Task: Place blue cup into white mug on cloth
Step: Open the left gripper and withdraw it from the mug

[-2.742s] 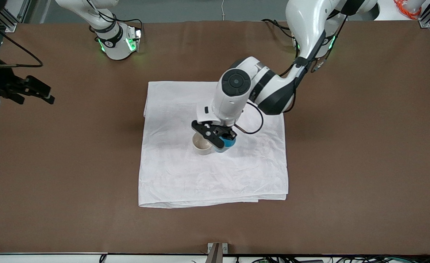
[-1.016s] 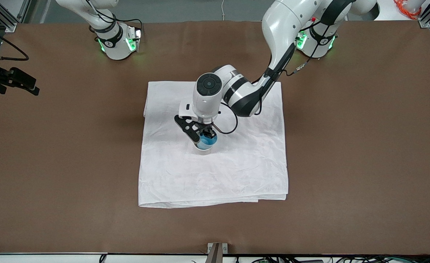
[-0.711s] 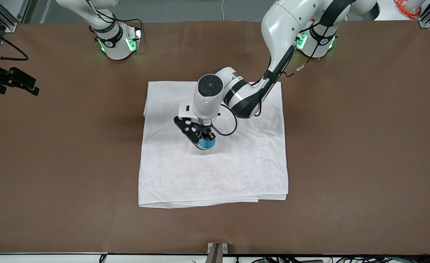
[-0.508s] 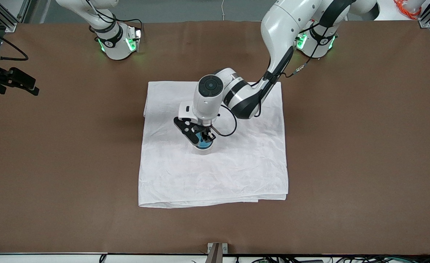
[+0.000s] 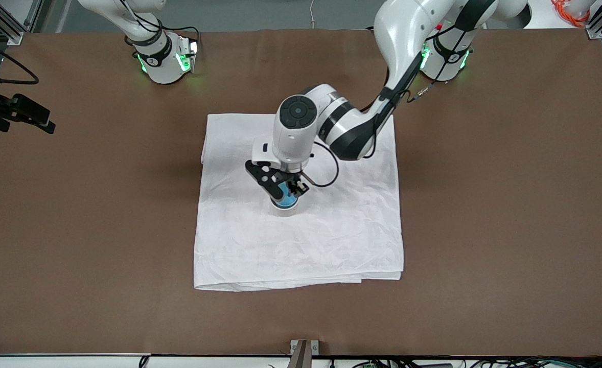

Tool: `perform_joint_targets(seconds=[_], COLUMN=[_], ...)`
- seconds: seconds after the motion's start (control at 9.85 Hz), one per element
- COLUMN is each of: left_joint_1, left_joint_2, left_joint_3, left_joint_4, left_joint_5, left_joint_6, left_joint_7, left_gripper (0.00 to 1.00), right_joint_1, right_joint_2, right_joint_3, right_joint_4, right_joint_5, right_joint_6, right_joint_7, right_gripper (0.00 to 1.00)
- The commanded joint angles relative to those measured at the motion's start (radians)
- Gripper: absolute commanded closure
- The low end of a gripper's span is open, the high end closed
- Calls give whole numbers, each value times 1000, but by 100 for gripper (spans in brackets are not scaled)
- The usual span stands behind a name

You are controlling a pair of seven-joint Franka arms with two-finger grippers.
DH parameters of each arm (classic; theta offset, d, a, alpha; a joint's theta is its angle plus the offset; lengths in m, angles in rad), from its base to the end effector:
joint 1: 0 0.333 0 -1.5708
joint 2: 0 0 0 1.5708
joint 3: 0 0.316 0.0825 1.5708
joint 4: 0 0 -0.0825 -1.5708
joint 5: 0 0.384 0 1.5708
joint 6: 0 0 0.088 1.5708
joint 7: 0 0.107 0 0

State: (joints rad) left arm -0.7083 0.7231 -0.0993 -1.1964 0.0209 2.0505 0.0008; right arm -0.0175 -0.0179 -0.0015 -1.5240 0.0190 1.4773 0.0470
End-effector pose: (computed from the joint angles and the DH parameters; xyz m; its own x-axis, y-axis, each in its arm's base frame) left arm 0.5421 -0.5344 0.3688 0.7014 -0.7002 0.1333 -0.7101 -0.7026 0.0459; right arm 0.5395 -0.0081 0.6481 0.9975 -0.0642 -0.0296 -0.0647 -0.9977 -0.0176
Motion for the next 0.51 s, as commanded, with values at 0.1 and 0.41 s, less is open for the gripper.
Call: perform_joint_targets(seconds=[0.1, 0.41], left_joint_1=[249, 418], left_joint_2=[-149, -218], left_joint_3=[-3, -3], left_joint_4=[-25, -25], left_joint_5=[1, 4], left_joint_6=[-137, -249], left_joint_7=[1, 4], left_gripper=[34, 0], right_joint_1=[-15, -10], right_joint_2=[7, 7], right_joint_3=[9, 11], right_joint_4=[18, 18], right_joint_5=[16, 16], right_joint_6=[-6, -9], right_joint_7=[-7, -6], right_gripper=[0, 0])
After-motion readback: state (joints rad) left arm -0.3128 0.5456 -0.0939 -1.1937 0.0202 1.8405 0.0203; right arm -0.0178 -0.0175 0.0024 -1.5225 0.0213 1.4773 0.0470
